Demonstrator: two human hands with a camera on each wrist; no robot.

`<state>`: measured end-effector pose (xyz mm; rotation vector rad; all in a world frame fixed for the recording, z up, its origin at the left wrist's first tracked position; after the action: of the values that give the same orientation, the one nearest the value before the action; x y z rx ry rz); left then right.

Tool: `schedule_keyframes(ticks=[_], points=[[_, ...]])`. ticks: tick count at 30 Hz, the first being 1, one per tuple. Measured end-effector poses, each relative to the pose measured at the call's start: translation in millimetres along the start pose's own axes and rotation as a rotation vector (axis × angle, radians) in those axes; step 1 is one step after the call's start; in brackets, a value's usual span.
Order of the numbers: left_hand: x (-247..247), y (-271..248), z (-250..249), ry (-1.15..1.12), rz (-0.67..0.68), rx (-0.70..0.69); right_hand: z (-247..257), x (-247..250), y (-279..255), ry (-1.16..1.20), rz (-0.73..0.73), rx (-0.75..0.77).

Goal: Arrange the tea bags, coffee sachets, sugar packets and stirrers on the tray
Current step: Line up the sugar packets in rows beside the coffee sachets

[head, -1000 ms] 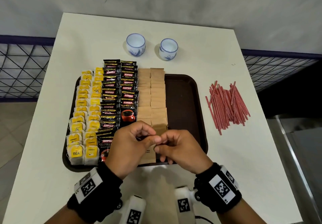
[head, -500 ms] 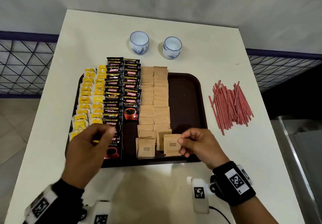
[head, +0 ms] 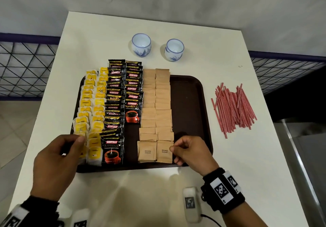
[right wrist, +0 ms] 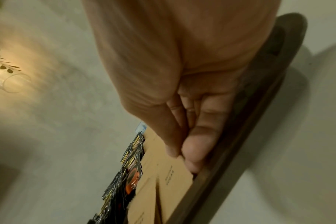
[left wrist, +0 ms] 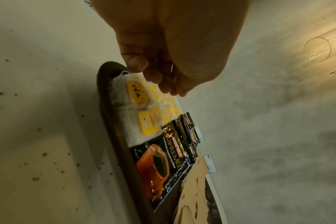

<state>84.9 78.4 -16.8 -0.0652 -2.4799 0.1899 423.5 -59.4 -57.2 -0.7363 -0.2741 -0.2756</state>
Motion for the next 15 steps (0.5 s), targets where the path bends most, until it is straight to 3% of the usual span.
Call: schedule_keyframes(ticks=[3, 6, 8, 11, 15], points=[[-2.1, -0.3, 4.8, -0.003, 0.005, 0.012, 7.8, 35.4, 2.5, -0.059, -0.164, 0.059], [1.6, 0.8, 6.4, -0.014, 0.007, 0.014, 16.1, 125.5, 4.6, -0.062, -0.526, 0.097], [5.4, 2.8, 8.7, -0.014, 0.0, 0.004, 15.9, 185.9, 12.3, -0.16, -0.674, 0.019], [9.5, 2.1, 7.6, -0.026, -0.012, -0.029, 15.4, 240.2, 34.6, -0.308, -0.771, -0.123], [-5.1, -5.6, -19.0, 0.004, 0.06, -0.096, 43.9, 239.9, 75.4, -0.523, -0.733, 0.087]])
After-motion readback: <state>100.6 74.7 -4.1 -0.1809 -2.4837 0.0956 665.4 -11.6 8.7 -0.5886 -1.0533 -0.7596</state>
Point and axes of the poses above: each hand's wrist, its own y-axis towards the middle knuckle, its own x-axis out of the back of the hand, z = x × y, the point moved 9 cm from there along y, towards the middle knuckle
